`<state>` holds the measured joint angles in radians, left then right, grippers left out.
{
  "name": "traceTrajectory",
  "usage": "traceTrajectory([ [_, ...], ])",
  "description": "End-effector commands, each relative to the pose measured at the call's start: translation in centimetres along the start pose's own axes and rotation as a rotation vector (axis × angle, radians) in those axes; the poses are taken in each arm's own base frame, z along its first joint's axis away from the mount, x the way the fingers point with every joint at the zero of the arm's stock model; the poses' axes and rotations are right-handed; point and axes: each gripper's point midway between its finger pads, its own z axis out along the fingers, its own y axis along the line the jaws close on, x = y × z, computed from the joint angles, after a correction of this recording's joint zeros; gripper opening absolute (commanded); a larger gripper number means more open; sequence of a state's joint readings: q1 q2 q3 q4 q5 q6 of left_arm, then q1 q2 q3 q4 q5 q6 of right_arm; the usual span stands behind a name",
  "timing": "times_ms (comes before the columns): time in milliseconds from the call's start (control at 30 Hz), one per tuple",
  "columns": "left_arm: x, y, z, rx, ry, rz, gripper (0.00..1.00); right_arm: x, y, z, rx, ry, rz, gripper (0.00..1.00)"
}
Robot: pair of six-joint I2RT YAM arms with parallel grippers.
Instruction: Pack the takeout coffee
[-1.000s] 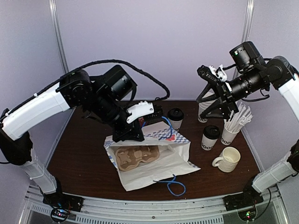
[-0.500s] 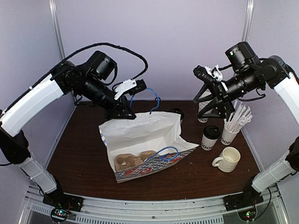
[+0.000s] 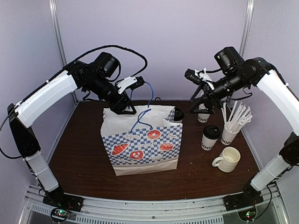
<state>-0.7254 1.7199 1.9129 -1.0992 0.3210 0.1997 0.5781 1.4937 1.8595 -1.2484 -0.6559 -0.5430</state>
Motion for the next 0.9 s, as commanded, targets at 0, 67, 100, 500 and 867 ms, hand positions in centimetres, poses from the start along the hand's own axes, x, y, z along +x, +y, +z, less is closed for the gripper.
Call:
traceTrajectory([
  [0,-2.2,1.2,-2.3,-0.086,-0.087,0.017,0.55,3.2,-4.1,0.8,0.121,0.098,0.061,0.73],
  [67,-2.6,1.5,-3.4,-0.131,-0.121,0.021,0.62,4.8,-5.1,0.7,0.144,0.137,0.074,0.74],
  [100,-2.8,1.8,-4.0,-0.16,-0.142,0.022,0.66,5.7,-5.5,0.7,0.149,0.158,0.079,0.74],
  [500,-2.9,2.0,-9.4,-0.32,-0.332,-0.029,0.9,16.5,-5.1,0.1,0.062,0.569,-0.006,0.78],
  [867,-0.3,3.2,-8.5,-0.418,-0.386,-0.055,0.97,19.1,-7.8,0.6,0.058,0.741,-0.148,0.99],
])
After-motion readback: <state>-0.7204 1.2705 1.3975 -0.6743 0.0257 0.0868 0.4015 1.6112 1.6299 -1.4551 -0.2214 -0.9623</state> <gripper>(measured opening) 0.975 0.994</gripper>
